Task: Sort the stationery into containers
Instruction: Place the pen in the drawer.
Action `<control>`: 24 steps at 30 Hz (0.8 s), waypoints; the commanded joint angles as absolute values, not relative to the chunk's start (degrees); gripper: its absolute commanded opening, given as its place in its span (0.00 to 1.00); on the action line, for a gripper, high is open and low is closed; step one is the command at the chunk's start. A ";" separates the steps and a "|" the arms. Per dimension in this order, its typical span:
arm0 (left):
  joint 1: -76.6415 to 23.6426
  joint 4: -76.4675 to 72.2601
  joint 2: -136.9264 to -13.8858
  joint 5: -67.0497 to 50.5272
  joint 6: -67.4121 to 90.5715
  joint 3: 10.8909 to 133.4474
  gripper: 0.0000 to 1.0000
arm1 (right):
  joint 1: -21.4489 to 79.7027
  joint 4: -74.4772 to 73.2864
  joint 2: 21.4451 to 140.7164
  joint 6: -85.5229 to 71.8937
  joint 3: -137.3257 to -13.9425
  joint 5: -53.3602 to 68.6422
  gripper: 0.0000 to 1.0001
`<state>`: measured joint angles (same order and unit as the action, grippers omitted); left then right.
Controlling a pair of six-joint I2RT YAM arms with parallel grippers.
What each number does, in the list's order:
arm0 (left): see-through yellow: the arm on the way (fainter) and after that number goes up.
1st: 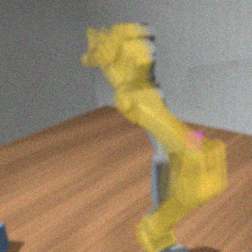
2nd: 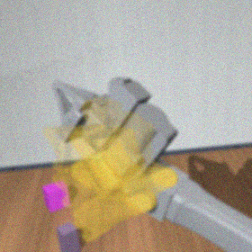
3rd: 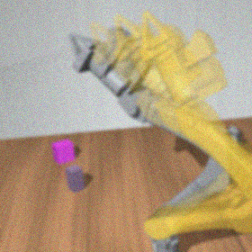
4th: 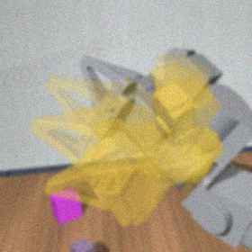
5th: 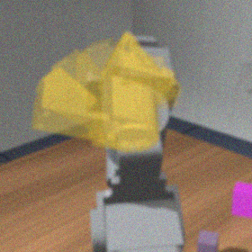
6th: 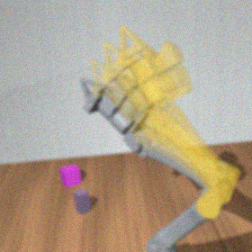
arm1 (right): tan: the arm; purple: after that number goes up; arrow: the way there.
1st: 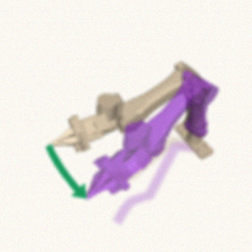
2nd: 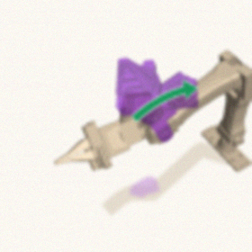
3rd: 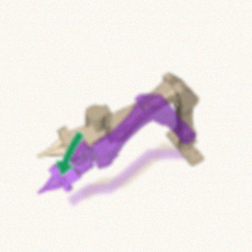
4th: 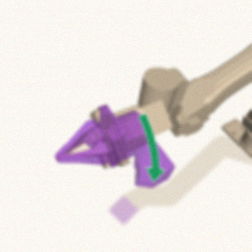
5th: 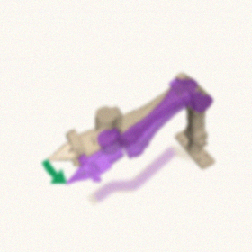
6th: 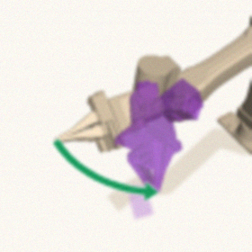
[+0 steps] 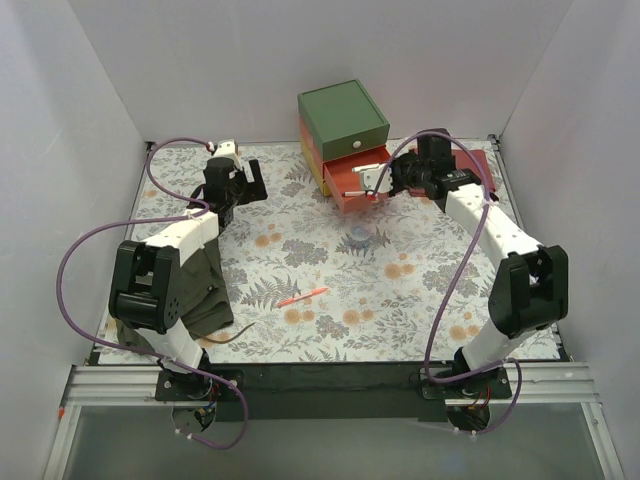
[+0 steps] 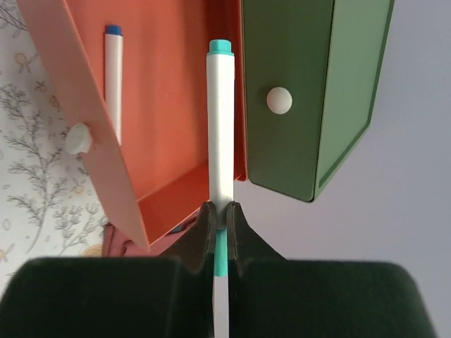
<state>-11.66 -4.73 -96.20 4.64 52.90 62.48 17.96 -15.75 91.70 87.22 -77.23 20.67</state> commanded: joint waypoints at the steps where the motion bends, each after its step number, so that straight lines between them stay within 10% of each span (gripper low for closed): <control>1: -11.25 -5.18 -93.25 5.01 52.47 62.05 0.89 | 17.58 -13.89 95.27 93.86 -82.79 22.15 0.01; 14: -11.25 -5.27 -92.99 6.50 51.59 61.17 0.89 | 17.58 -14.41 101.95 94.40 -85.87 22.68 0.02; 24: -11.25 -5.36 -93.43 6.24 51.50 61.61 0.89 | 17.49 -13.10 102.57 92.38 -85.08 22.06 0.33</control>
